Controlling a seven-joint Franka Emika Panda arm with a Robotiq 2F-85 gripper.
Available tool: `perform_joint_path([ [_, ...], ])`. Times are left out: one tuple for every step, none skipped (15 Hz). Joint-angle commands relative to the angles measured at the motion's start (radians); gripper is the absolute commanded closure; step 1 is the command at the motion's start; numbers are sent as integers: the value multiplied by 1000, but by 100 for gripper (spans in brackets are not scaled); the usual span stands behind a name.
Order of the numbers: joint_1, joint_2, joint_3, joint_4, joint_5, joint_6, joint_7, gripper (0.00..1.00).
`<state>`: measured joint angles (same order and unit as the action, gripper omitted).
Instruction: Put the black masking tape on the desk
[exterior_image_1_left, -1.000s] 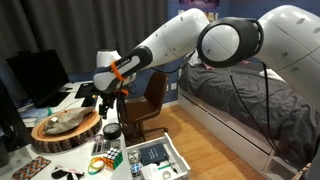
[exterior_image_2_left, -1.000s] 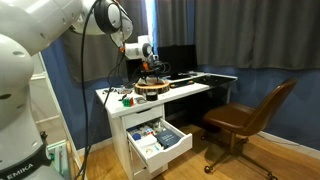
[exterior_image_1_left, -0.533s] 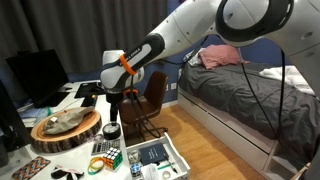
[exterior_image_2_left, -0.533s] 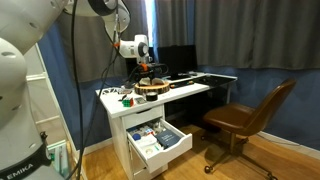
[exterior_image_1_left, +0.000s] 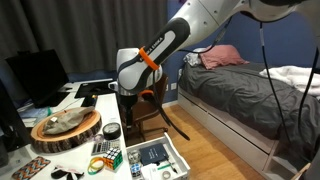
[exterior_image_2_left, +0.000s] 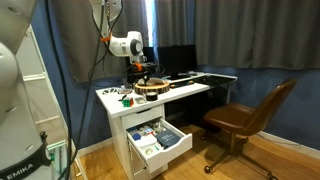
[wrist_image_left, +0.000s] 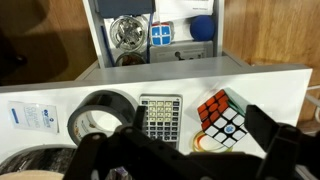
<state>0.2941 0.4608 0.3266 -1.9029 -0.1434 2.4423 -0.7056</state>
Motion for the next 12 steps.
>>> perform_joint_path([
  [-57,-168,35,-247,46,158,16,0],
  [-68,-202,42,-301,58,201,19,0],
  [-78,-236,48,-356,71,248,18,0],
  [-84,-269,50,-412,72,318,17,0],
  [-62,-161,34,-268,38,224,16,0],
  [-67,-190,35,-317,39,268,18,0],
  [-71,-213,36,-352,41,289,18,0],
  [-72,-230,36,-373,43,299,17,0],
  [-71,-239,35,-382,45,300,18,0],
  [-71,-242,35,-385,45,300,18,0],
  [-71,-243,35,-385,46,300,18,0],
  [-71,-243,36,-385,46,301,18,0],
])
